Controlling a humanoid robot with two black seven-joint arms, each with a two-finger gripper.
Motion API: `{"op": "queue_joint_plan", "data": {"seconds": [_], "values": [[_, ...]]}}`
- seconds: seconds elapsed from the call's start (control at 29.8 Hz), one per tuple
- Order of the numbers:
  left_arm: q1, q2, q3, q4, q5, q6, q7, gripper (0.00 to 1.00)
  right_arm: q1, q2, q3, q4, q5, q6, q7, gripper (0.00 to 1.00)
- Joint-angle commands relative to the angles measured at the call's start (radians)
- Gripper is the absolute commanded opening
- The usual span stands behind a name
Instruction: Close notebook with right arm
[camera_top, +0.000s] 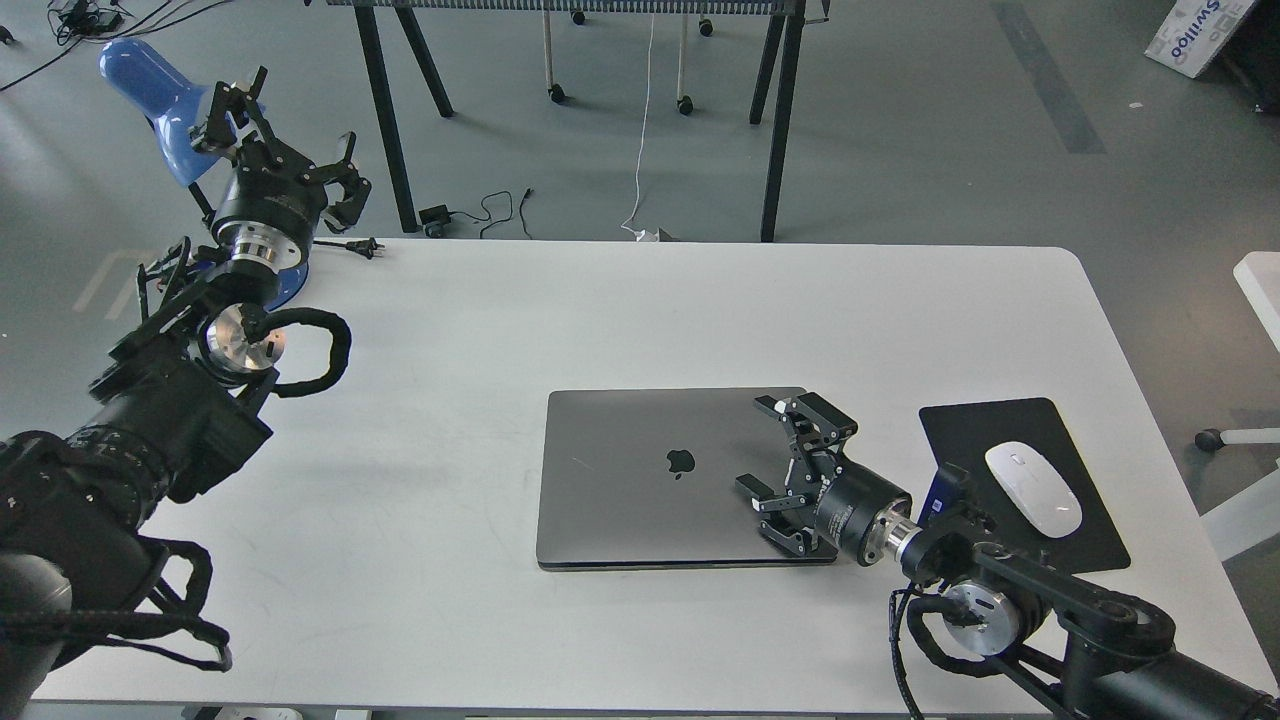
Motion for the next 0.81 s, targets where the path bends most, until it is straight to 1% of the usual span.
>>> {"op": "queue_joint_plan", "data": {"seconds": [0.0,0.1,0.3,0.4,0.54,0.67,0.74,0.77], "values": [[0.000,-0.001,0.000,0.000,0.000,0.000,-0.002,1.00,-0.002,0.011,0.006,-0.019,0.000,0.000,0.002,1.00],[0.000,-0.001,0.000,0.000,0.000,0.000,-0.002,1.00,-0.004,0.011,0.009,-0.011,0.005,0.001,0.002,1.00],[0.000,-0.001,0.000,0.001,0.000,0.000,-0.002,1.00,-0.002,-0.009,0.052,0.070,0.006,0.000,0.002,1.00],[0.000,-0.001,0.000,0.000,0.000,0.000,-0.003,1.00,0.002,-0.043,0.148,0.112,0.006,0.001,0.002,1.00],[0.000,0.000,0.000,0.000,0.000,0.000,0.000,1.00,0.027,-0.058,0.319,0.116,0.008,0.010,-0.001,1.00],[0.000,-0.001,0.000,0.001,0.000,0.000,0.000,1.00,0.080,-0.058,0.515,0.090,0.008,-0.002,-0.035,1.00],[0.000,-0.001,0.000,0.000,0.000,0.000,0.000,1.00,0.125,-0.058,0.581,0.032,0.020,0.009,-0.053,1.00],[0.000,-0.001,0.000,0.001,0.000,0.000,0.001,1.00,0.145,-0.058,0.616,0.000,0.025,0.013,-0.053,1.00]]}}
